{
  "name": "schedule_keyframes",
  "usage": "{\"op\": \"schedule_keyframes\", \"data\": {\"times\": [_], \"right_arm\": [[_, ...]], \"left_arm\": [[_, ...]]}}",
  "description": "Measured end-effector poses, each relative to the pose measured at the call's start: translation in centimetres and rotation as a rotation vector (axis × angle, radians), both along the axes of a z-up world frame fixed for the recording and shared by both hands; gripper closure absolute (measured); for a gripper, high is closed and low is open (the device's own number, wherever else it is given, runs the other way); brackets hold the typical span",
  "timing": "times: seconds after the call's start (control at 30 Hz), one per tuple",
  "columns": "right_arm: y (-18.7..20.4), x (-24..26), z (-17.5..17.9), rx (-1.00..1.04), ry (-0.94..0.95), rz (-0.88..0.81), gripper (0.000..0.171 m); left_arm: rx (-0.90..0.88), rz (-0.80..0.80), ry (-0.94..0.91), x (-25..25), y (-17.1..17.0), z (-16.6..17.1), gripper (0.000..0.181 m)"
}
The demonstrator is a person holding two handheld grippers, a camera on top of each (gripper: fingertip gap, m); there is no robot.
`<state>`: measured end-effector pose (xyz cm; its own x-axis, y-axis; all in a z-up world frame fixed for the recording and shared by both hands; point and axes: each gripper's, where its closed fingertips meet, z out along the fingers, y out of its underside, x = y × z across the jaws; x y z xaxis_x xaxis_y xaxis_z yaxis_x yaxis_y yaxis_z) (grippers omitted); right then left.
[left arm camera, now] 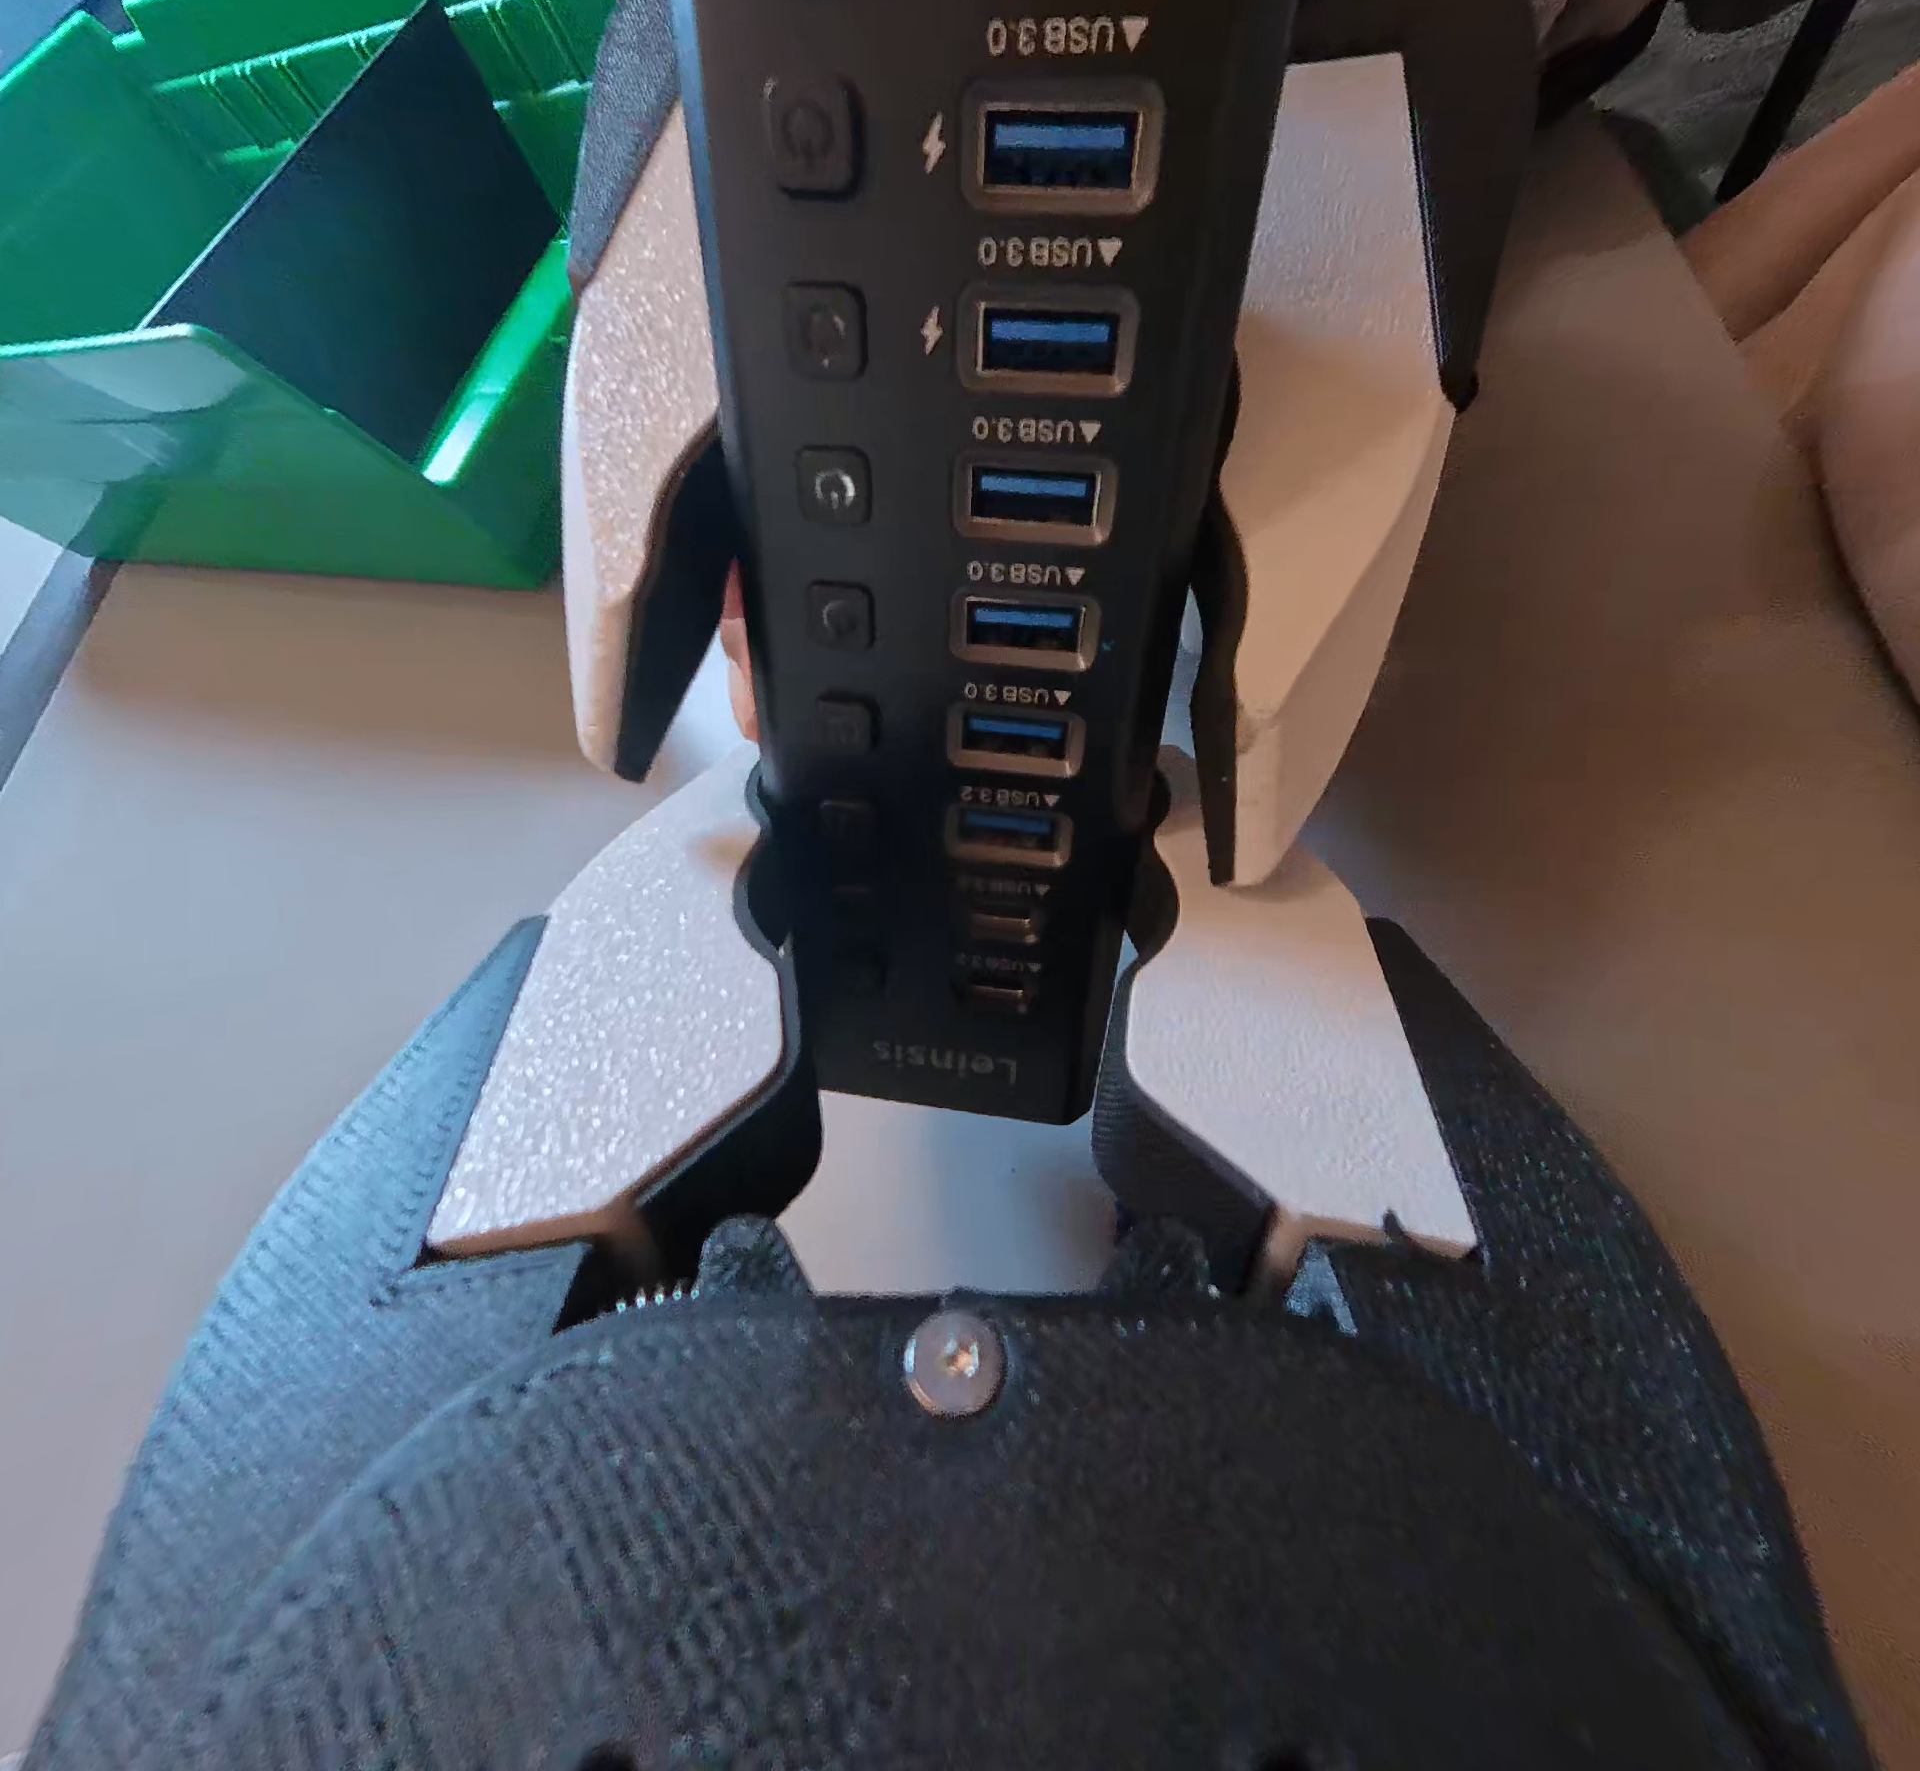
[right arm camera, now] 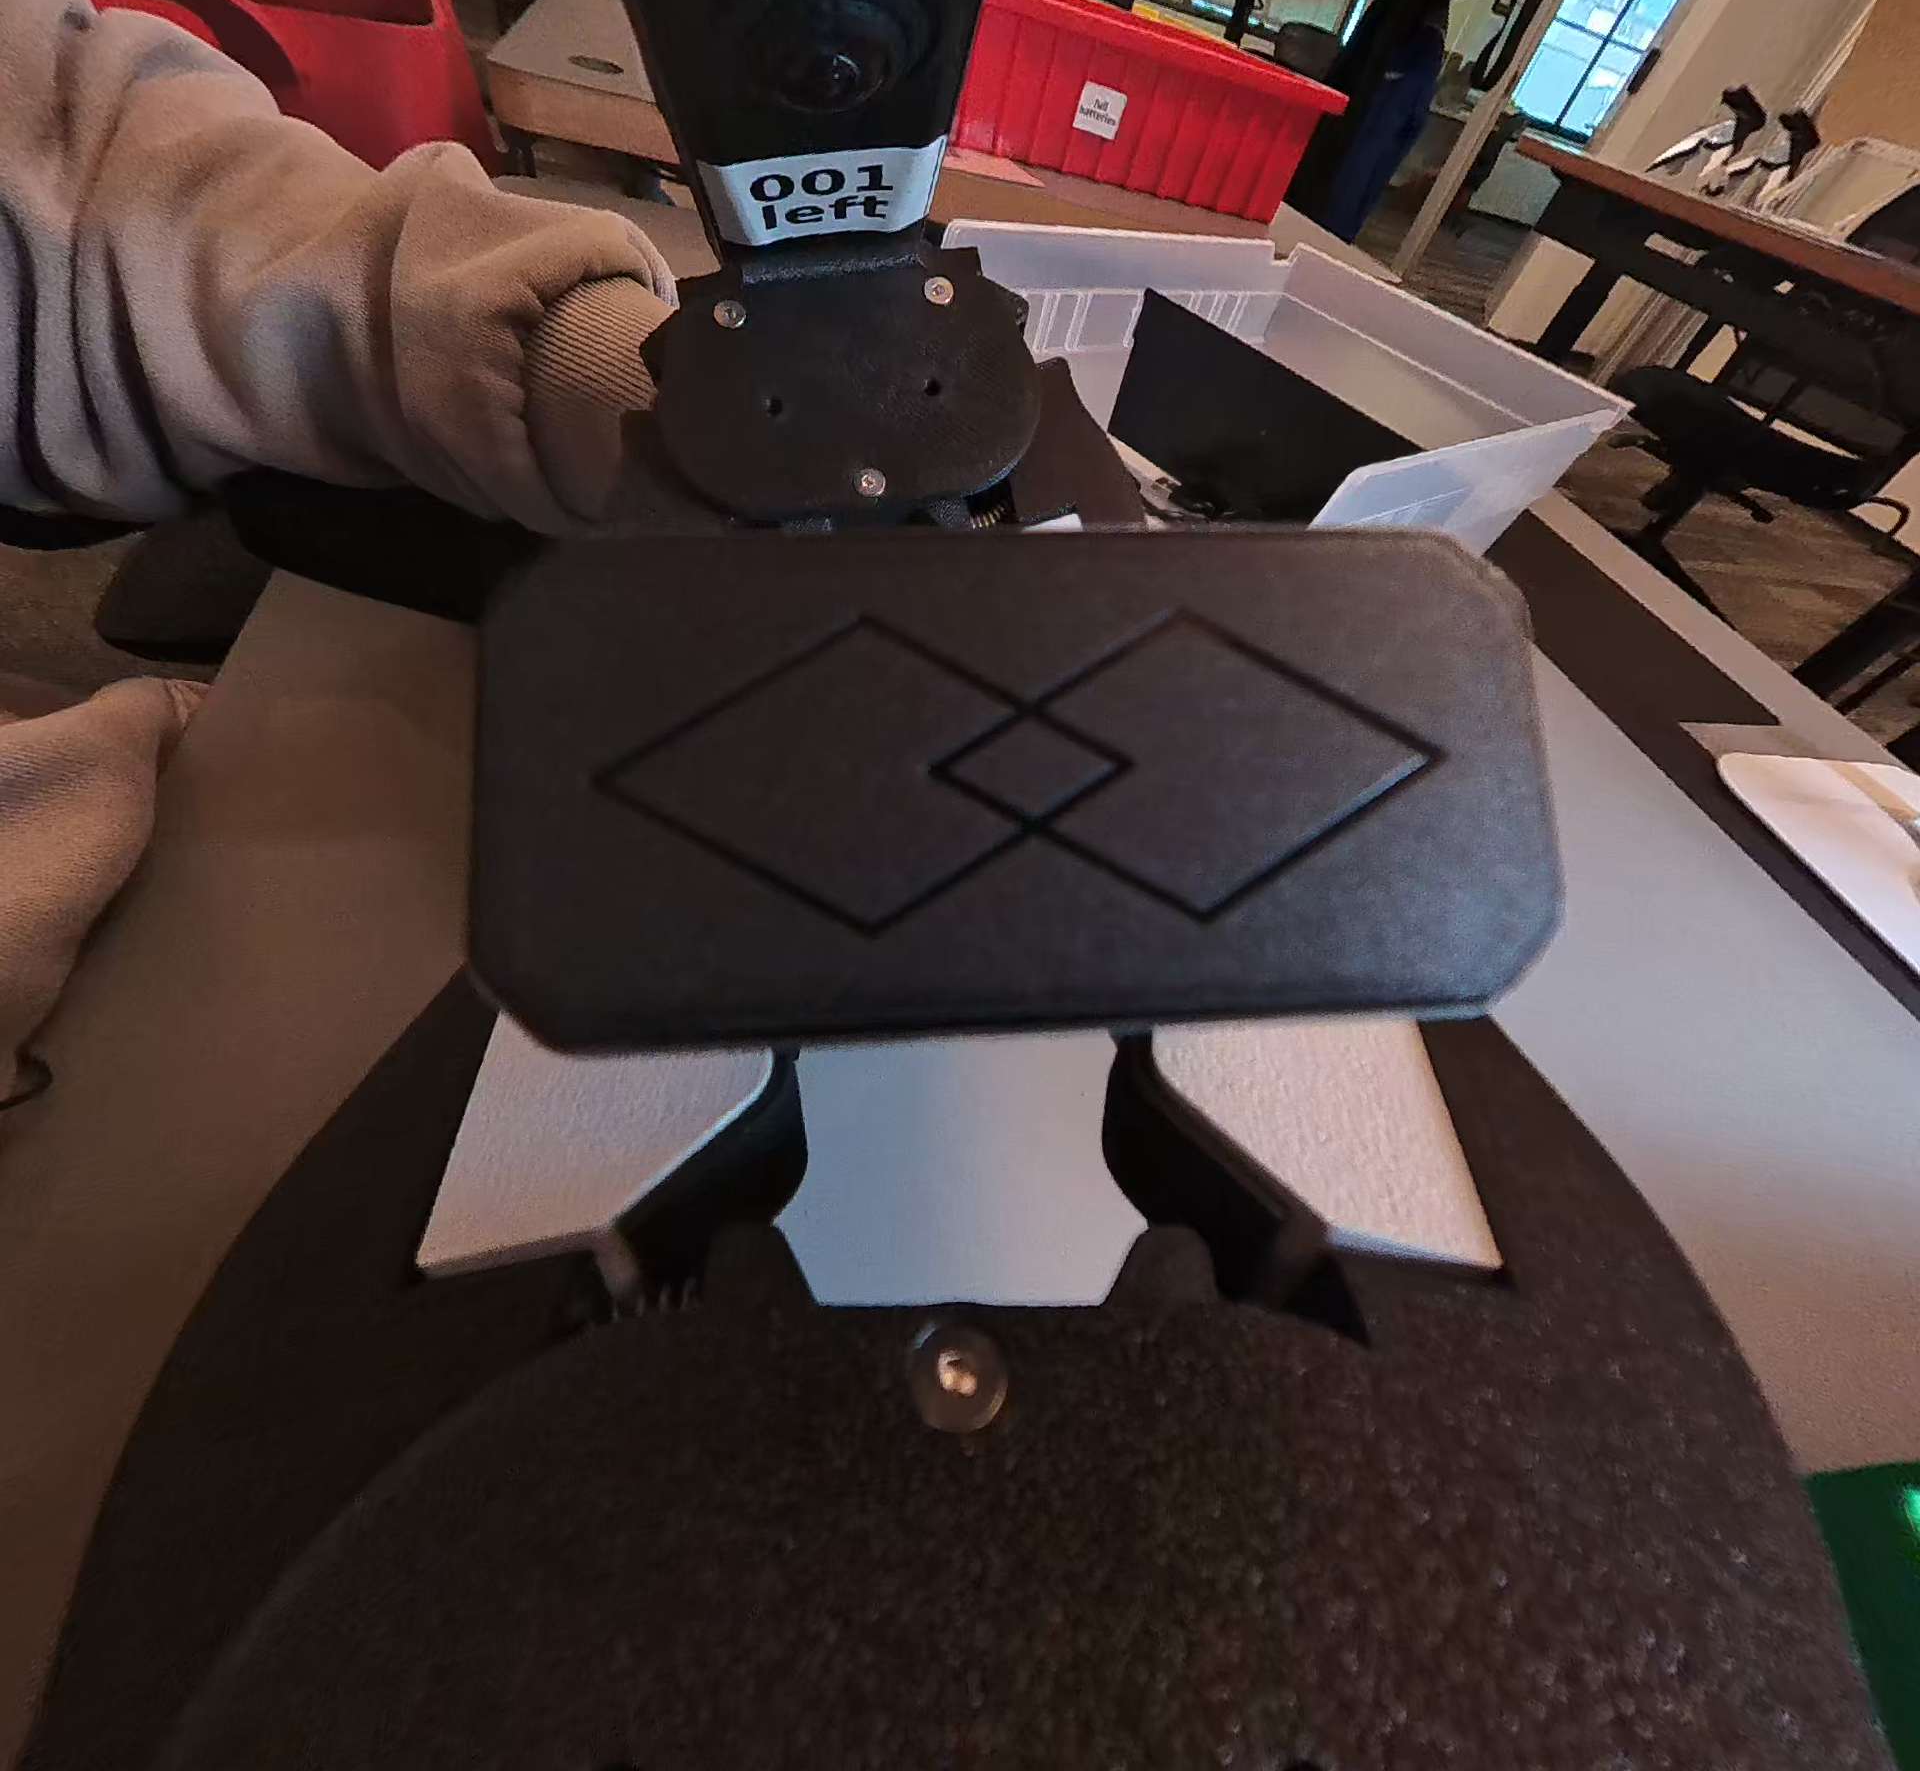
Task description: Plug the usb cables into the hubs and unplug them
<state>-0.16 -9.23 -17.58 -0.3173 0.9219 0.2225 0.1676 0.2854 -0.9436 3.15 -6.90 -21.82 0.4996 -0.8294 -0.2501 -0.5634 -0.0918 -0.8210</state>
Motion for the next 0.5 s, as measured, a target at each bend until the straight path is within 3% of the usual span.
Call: {"op": "schedule_keyframes", "data": {"times": [0.13, 0.37, 0.5], "right_arm": [[0.1, 0.0, 0.4, -0.001, 0.024, -0.001, 0.101], [1.3, 1.1, 3.2, -0.256, 0.118, 0.036, 0.101], [1.3, 1.6, 3.7, -0.28, 0.154, 0.066, 0.102]], "left_arm": [[0.037, -0.014, -0.039, 0.1, 0.1, 0.6, 0.117], [0.043, -0.021, -0.112, -0.4, 0.2, 0.9, 0.116], [0.043, -0.029, -0.15, -0.2, -0.1, 2.1, 0.116]]}}
